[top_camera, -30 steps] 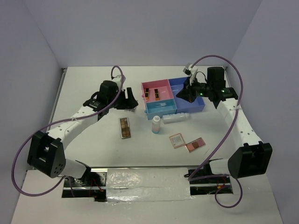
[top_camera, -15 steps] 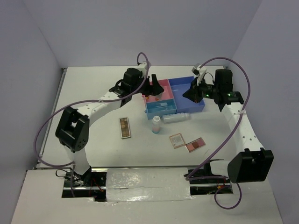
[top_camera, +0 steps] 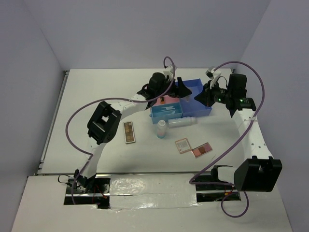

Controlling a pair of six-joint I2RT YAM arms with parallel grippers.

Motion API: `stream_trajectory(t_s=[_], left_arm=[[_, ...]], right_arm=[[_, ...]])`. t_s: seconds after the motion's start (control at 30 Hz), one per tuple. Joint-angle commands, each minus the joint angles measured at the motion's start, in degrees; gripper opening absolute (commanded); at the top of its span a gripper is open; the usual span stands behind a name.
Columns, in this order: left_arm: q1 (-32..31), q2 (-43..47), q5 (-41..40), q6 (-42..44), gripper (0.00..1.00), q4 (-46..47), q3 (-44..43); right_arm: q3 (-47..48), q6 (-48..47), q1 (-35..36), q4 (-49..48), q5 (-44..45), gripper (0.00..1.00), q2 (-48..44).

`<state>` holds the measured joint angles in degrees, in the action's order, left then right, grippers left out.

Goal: Organize the makeup

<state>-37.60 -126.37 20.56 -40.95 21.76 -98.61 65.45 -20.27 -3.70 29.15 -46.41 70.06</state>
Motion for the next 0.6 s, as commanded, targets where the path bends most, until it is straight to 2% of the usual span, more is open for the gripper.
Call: stream_trajectory(t_s=[0.0, 0.2, 0.37, 0.5, 0.57], left_arm=[[-0.36, -3.08, 1.59, -2.47, 0.00, 6.54, -5.88], [-1.15, -6.08, 1.33, -2.47, 0.00, 5.40, -10.19], [-1.24, -4.34, 0.72, -0.45, 0.00, 3.74, -8.36], [-1.24, 2.08, -6.46, 5.34, 0.00, -7.92, -4.24], [-1.42, 6.37, -10.52, 6.58, 0.00, -10.67, -1.34]], right_arm=[[-0.50, 0.85, -0.95, -2.16, -1.22, 0.15, -2.21], [-1.20, 0.94, -1.92, -2.43, -1.40, 0.15, -2.56], [-1.20, 0.41, -2.27, -1.99, -1.40, 0.15, -2.65], [-1.55, 0.32, -2.45, -2.08, -1.40, 0.15, -2.56], [-1.90, 0.67, -2.36, -2.51, -1.40, 0.15, -2.39]])
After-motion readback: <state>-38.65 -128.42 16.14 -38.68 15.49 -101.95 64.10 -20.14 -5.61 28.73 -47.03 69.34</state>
